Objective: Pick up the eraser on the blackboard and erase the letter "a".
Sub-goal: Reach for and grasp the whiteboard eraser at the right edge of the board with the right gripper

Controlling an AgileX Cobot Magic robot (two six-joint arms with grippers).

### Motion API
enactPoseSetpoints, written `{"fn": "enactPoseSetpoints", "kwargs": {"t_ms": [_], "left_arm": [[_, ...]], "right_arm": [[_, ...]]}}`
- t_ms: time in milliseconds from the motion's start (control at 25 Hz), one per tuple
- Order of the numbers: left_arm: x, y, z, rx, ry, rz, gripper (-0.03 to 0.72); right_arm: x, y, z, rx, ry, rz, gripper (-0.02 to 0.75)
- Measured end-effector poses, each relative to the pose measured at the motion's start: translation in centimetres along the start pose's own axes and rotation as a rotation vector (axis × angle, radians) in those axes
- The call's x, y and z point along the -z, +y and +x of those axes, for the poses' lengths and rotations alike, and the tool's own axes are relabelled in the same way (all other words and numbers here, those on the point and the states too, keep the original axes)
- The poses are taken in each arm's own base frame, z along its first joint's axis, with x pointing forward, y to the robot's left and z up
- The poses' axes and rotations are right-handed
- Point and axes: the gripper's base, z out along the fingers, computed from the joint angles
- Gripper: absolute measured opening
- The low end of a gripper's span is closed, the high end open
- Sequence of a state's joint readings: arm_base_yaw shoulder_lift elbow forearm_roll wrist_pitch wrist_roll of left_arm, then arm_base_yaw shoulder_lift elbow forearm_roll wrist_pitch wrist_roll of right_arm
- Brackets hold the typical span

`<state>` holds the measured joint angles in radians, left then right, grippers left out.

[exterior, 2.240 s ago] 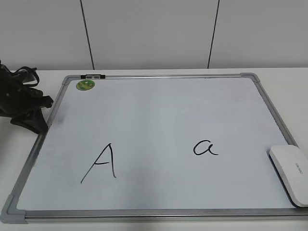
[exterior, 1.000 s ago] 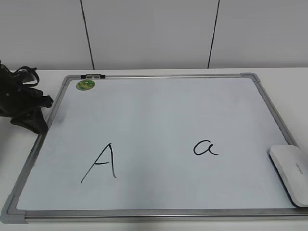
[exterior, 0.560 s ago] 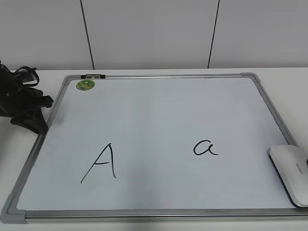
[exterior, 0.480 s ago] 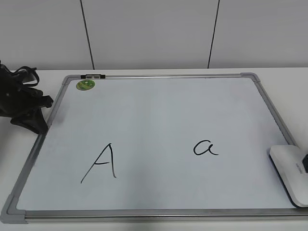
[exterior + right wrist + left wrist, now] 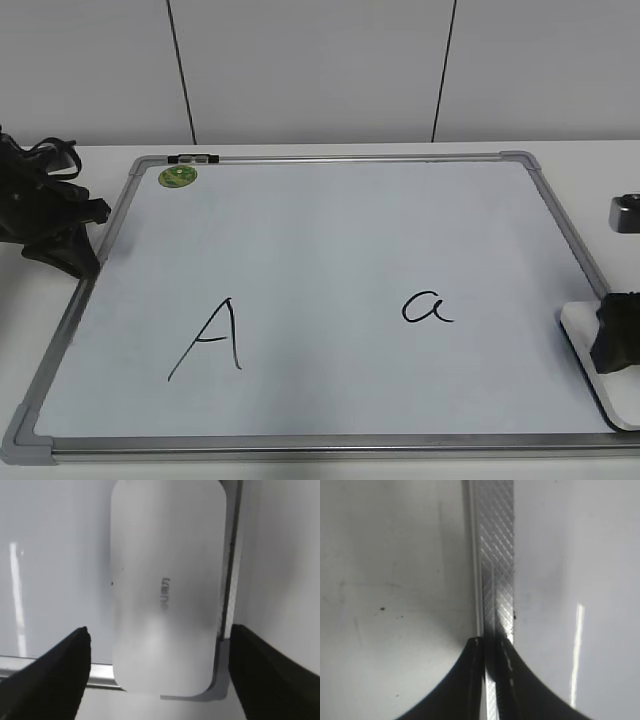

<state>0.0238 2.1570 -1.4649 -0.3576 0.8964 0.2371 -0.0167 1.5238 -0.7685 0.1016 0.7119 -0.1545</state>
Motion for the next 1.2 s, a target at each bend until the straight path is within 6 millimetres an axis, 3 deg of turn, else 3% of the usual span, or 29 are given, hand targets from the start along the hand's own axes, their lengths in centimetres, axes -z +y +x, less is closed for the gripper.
{"fn": "enactPoseSetpoints", "kwargs": {"t_ms": [600, 840, 1200], "left_arm": [[0.0, 0.0, 0.0, 0.000, 0.000, 0.000, 0.029], [0.0, 0.0, 0.0, 0.001, 0.001, 0.002, 0.029], [0.0, 0.0, 0.0, 0.001, 0.001, 0.002, 0.029]], "right_arm": [[-3.3, -0.4, -1.0, 0.001, 0.022, 0.010, 0.629], [-3.3, -0.4, -1.1, 0.001, 0.018, 0.010, 0.548], [-2.8, -0.4, -1.5, 0.003, 0.043, 0.004, 0.543]]}}
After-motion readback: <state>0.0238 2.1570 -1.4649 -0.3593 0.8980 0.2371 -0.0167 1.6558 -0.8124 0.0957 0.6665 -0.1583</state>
